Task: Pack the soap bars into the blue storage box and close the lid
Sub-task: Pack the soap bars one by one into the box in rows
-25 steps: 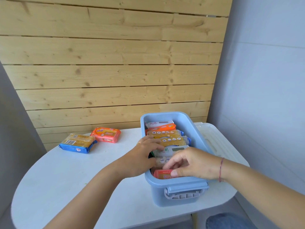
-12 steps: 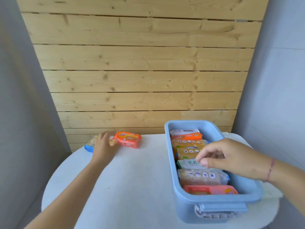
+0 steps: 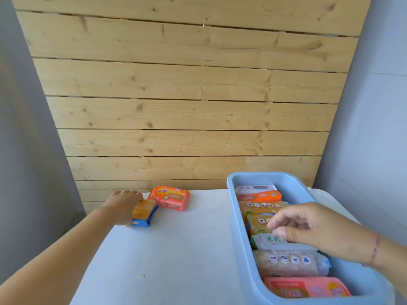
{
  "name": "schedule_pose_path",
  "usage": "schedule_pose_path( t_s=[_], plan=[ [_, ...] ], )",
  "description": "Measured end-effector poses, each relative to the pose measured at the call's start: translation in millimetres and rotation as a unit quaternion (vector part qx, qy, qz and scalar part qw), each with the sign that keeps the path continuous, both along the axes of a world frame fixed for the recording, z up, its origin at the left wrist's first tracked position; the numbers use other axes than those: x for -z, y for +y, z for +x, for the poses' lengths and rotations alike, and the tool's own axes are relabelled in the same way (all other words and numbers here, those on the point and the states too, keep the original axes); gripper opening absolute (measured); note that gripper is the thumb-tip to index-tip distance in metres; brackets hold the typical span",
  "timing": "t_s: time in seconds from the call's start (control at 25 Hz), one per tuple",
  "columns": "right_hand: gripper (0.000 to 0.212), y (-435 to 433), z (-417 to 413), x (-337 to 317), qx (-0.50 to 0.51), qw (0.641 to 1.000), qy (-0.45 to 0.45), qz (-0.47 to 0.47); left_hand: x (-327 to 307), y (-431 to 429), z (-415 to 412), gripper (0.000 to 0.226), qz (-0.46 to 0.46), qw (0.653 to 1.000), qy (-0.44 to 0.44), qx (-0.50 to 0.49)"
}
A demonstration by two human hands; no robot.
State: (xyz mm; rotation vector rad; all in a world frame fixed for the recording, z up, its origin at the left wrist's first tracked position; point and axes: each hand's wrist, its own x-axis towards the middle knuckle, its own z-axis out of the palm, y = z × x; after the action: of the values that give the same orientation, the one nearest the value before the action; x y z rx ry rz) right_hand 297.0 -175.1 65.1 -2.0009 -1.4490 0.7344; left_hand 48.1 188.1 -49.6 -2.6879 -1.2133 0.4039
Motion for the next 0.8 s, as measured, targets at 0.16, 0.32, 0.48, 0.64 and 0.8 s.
schedule_pose_path(
  t_s=[0.16,0.32,0.48,0.64,0.8],
  plan=[
    [0.011,7,-9,-3,0.0,0.999,0.019,0.026,-33,-56,-14,0.052,-0.074,0.966,-0.244,-0.053],
    [0.027,23,-32,-15,0.004,0.994,0.046,0.102,-91,-135,14,0.047,-0.24,0.847,-0.468,-0.076],
    [0.072,27,-58,-30,-0.009,0.986,0.062,0.156,-135,-209,65,0.049,-0.395,0.723,-0.563,-0.061],
    [0.091,14,-51,-48,0.085,0.972,-0.097,0.199,-155,-251,108,0.05,-0.501,0.644,-0.575,-0.061],
    [0.083,-5,-11,-56,0.179,0.947,-0.258,0.064,-137,-277,130,0.052,-0.374,0.806,-0.456,0.057]
  ],
)
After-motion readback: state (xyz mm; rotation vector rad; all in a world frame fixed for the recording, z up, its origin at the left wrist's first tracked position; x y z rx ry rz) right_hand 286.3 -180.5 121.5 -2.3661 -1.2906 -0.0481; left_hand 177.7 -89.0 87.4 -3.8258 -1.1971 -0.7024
